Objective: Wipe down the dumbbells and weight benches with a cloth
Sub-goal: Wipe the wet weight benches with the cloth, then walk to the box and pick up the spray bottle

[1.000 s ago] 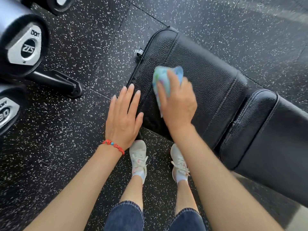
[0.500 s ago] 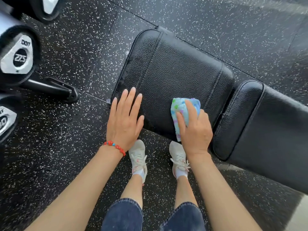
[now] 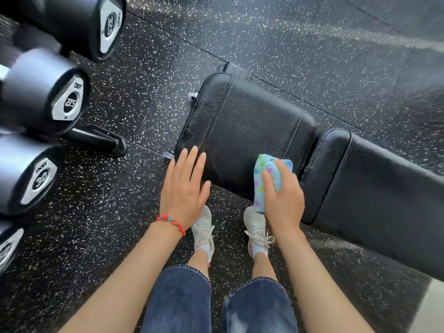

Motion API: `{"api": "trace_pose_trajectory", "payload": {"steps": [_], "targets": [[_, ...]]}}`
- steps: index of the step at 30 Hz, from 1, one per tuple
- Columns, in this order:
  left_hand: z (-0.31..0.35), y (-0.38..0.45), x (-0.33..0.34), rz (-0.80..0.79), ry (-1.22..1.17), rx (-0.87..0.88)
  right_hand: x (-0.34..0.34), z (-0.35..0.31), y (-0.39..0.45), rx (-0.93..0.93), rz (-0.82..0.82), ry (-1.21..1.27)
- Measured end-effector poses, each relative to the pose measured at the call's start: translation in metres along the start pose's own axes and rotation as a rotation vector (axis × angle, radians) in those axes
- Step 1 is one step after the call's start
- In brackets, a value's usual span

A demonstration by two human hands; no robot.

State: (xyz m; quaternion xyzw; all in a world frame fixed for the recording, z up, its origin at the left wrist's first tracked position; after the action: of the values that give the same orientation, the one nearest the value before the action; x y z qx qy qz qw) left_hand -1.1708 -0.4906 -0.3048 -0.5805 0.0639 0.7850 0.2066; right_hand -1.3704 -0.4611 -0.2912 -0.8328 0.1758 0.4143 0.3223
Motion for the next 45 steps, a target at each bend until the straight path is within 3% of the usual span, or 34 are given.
{"api": "trace_pose_trajectory", "payload": {"steps": [6, 16, 26, 35, 45], "targets": [[0.015, -0.014, -0.037, 0.015, 0.038, -0.057, -0.033, -0.025, -0.014, -0.046, -0.042, 0.048], [0.068, -0.052, -0.115, 0.142, 0.047, -0.24, -0.11, -0.076, -0.037, -0.275, -0.151, 0.129], [0.121, -0.119, -0.179, 0.236, 0.055, -0.506, -0.165, -0.113, -0.091, -0.484, -0.31, 0.183], [0.127, -0.219, -0.231, 0.321, 0.052, -0.819, -0.164, -0.159, -0.17, -0.746, -0.546, 0.07], [0.124, -0.371, -0.257, 0.392, -0.005, -1.212, -0.129, -0.184, -0.324, -1.122, -0.814, -0.15]]}}
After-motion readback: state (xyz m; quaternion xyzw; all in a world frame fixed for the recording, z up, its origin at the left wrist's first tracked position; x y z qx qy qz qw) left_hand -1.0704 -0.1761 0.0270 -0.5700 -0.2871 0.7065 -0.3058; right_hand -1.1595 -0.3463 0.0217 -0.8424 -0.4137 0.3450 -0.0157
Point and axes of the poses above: each hand's wrist, its own y-axis towards the middle knuckle, its own x-axis out of the palm, z = x × y, the point moved 4 cm from there along y, towards the middle knuckle, and after that the axes turned 5 degrees about x, right-handed, at the moved point
